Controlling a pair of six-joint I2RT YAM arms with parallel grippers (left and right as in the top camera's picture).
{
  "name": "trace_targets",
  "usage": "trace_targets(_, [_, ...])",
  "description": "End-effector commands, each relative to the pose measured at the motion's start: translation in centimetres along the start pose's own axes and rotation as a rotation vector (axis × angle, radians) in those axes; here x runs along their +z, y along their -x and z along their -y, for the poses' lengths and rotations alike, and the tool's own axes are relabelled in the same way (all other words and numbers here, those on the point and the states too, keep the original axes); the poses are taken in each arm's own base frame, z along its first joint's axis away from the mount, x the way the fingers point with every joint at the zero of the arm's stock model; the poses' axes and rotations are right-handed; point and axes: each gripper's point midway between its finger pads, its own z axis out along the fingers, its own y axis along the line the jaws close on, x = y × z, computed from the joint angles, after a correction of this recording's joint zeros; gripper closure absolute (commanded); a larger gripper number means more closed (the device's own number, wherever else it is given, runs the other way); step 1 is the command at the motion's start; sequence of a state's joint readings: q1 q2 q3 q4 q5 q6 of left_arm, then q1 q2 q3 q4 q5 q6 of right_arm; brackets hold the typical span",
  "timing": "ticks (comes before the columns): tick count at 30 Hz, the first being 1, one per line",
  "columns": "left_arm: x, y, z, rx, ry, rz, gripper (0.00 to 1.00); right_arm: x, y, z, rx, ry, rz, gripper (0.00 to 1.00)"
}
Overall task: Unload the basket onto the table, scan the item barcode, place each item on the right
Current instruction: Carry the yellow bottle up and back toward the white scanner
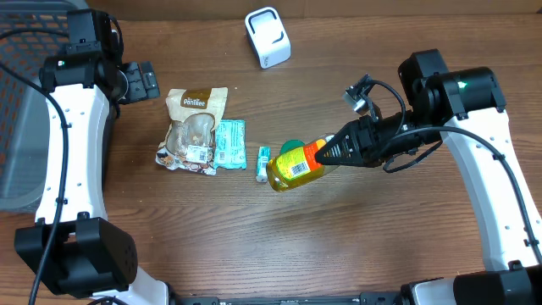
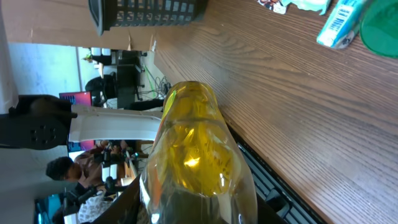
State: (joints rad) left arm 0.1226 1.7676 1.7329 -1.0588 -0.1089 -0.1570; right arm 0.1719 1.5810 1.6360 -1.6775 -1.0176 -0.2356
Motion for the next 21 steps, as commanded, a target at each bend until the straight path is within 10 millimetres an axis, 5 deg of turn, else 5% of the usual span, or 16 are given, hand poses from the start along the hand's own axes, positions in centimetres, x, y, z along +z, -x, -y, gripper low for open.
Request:
trace_targets(1, [-0.43,0.59,-0.54,-0.005,0.014,0.019,0.0,-0.14,0.01,-1.46,-0.053,0.06,0.014,0.76])
trace_targets(21, [-0.43,0.59,-0.54,-0.005,0.014,0.019,0.0,-0.2,0.22,-2.18,-0.083,0.102,0.027,0.76])
